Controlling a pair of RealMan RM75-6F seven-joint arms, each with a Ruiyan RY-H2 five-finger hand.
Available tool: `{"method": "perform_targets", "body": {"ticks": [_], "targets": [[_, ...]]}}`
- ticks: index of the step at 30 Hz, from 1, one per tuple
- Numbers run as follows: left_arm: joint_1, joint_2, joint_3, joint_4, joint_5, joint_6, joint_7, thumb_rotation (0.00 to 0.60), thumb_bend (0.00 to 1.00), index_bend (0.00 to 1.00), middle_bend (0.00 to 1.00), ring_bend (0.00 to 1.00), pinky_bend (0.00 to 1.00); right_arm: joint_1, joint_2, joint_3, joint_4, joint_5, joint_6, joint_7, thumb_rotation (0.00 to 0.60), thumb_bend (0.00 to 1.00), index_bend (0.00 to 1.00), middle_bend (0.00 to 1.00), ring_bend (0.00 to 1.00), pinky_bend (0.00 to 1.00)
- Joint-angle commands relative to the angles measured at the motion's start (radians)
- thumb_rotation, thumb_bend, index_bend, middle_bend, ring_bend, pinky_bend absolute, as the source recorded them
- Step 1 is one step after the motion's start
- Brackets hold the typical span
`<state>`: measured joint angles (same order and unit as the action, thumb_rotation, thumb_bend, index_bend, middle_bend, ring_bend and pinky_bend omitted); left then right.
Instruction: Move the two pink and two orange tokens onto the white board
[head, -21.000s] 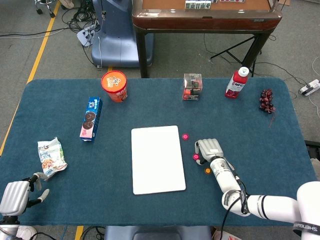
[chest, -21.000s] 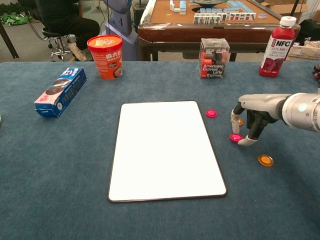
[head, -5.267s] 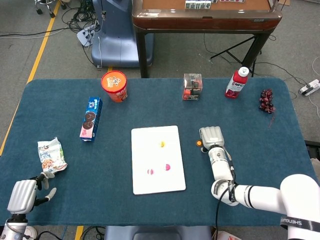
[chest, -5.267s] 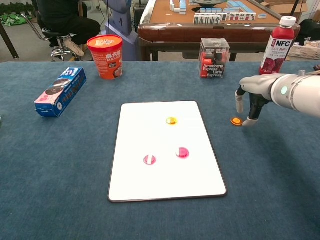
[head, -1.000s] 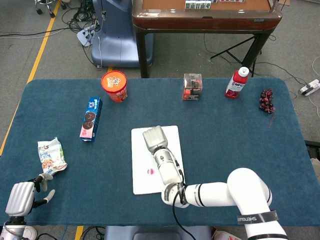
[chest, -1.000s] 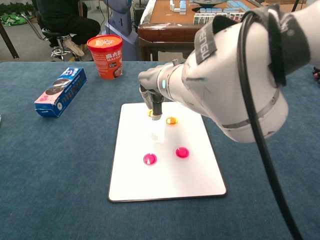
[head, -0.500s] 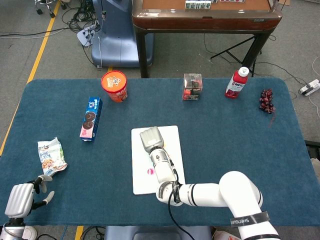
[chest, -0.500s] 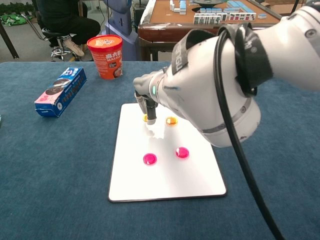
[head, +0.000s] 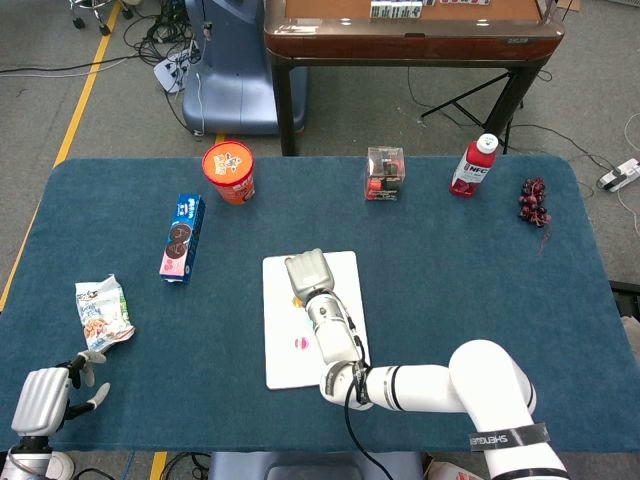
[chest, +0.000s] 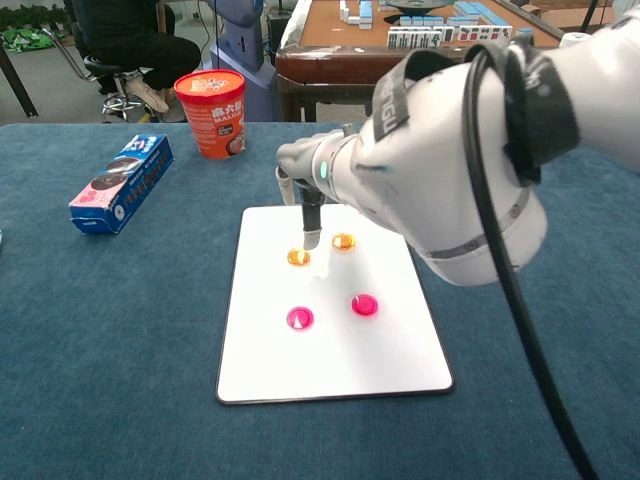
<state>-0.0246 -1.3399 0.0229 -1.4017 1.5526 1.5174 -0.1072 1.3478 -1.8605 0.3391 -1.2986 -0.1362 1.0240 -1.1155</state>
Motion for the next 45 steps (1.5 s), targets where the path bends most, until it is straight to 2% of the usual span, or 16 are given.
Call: {"method": "perform_targets", "body": {"ticks": [1,6,10,12,19,24,27,32,38,45], "targets": [[-0.002,0.002,-0.002,-0.005,0.002,0.000,0.004,0.600,0.28,0.52,0.65,0.64,0.78,-0.041,0.052,-0.018,-0.056,-0.026,0.027,0.025,0.600,0.08,0.28,1.00,1.00,1.00],[-0.013,0.007,-0.008,-0.024,0.008,-0.003,0.019,0.600,0.28,0.52,0.65,0.64,0.78,-0.116,0.162,-0.045,-0.179,-0.088,0.076,0.078,0.600,0.10,0.31,0.98,1.00,1.00],[-0.026,0.016,-0.017,-0.052,0.015,-0.006,0.038,0.600,0.28,0.52,0.65,0.64,0.78,-0.192,0.270,-0.078,-0.293,-0.158,0.121,0.136,0.600,0.11,0.36,0.89,0.97,1.00],[-0.032,0.021,-0.022,-0.066,0.018,-0.007,0.048,0.600,0.28,0.52,0.65,0.64,0.78,-0.226,0.317,-0.095,-0.339,-0.190,0.138,0.162,0.600,0.12,0.37,0.83,0.92,0.98],[-0.063,0.053,-0.042,-0.129,0.019,-0.026,0.071,0.600,0.28,0.51,0.65,0.64,0.78,-0.373,0.493,-0.173,-0.483,-0.346,0.187,0.298,0.600,0.13,0.38,0.65,0.70,0.81],[-0.089,0.084,-0.068,-0.174,0.003,-0.046,0.082,0.600,0.28,0.51,0.65,0.64,0.78,-0.481,0.602,-0.233,-0.547,-0.489,0.210,0.412,0.600,0.14,0.39,0.58,0.60,0.70],[-0.104,0.111,-0.086,-0.208,-0.012,-0.057,0.094,0.600,0.28,0.51,0.65,0.64,0.78,-0.560,0.679,-0.271,-0.591,-0.613,0.243,0.502,0.600,0.16,0.40,0.57,0.58,0.64],[-0.117,0.142,-0.117,-0.250,-0.046,-0.060,0.126,0.600,0.28,0.49,0.62,0.63,0.78,-0.687,0.776,-0.327,-0.623,-0.808,0.314,0.657,0.600,0.18,0.44,0.57,0.57,0.56],[-0.137,0.174,-0.148,-0.290,-0.070,-0.062,0.171,0.600,0.28,0.48,0.61,0.63,0.78,-0.837,0.848,-0.393,-0.595,-0.993,0.390,0.835,0.600,0.19,0.44,0.56,0.55,0.55],[-0.157,0.216,-0.170,-0.335,-0.090,-0.070,0.230,0.600,0.28,0.48,0.61,0.63,0.78,-0.967,0.885,-0.418,-0.536,-1.091,0.469,0.962,0.600,0.19,0.44,0.55,0.55,0.55]]}}
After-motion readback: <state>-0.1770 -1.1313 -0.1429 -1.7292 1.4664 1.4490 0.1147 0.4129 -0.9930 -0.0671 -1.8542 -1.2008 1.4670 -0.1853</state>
